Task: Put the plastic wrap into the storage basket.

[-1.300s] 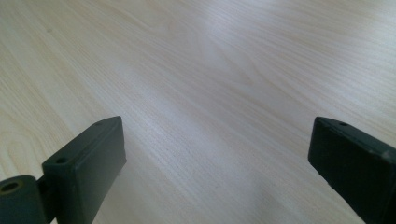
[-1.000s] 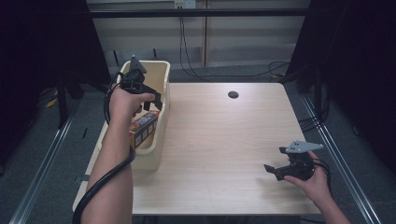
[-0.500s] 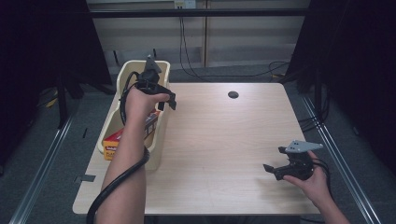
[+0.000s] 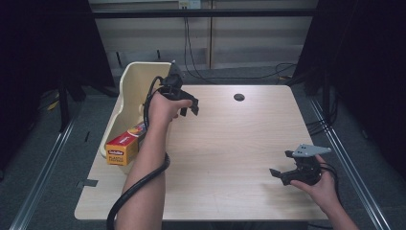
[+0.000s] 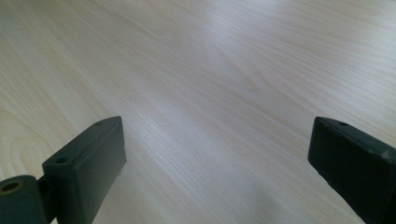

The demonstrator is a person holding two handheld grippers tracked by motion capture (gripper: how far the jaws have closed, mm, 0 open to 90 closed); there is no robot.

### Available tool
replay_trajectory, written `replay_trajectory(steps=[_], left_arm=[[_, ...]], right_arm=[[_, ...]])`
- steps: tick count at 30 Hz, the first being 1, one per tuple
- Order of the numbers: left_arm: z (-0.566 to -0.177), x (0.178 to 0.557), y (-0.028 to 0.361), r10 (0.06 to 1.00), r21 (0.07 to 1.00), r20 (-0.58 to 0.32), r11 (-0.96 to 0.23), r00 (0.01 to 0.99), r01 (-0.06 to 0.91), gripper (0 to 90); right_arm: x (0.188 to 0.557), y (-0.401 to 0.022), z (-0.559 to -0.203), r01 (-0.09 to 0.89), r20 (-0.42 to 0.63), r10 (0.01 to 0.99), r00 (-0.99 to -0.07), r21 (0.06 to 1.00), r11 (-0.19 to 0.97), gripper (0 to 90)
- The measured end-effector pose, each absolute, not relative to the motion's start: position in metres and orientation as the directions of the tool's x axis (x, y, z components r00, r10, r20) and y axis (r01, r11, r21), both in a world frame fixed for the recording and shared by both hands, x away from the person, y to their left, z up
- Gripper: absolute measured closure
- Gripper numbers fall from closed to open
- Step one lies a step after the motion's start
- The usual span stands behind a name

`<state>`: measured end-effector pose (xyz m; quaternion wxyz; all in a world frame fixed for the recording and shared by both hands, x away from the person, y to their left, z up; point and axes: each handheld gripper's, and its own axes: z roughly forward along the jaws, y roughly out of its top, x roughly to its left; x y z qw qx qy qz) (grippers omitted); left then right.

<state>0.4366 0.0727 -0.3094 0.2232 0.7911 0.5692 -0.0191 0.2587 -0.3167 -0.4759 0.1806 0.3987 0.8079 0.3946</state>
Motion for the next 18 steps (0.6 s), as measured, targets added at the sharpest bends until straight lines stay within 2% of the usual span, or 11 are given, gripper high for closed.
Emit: replay_trajectory(steps=[18], left_arm=[[-0.341, 0.434, 0.046, 0.866, 0.313, -0.302, -0.304, 0.398, 0.9, 21.7]], right_arm=[[0.259, -0.316, -0.476, 0.5, 0.021, 0.786, -0.618, 0.782, 0.373, 4.0]])
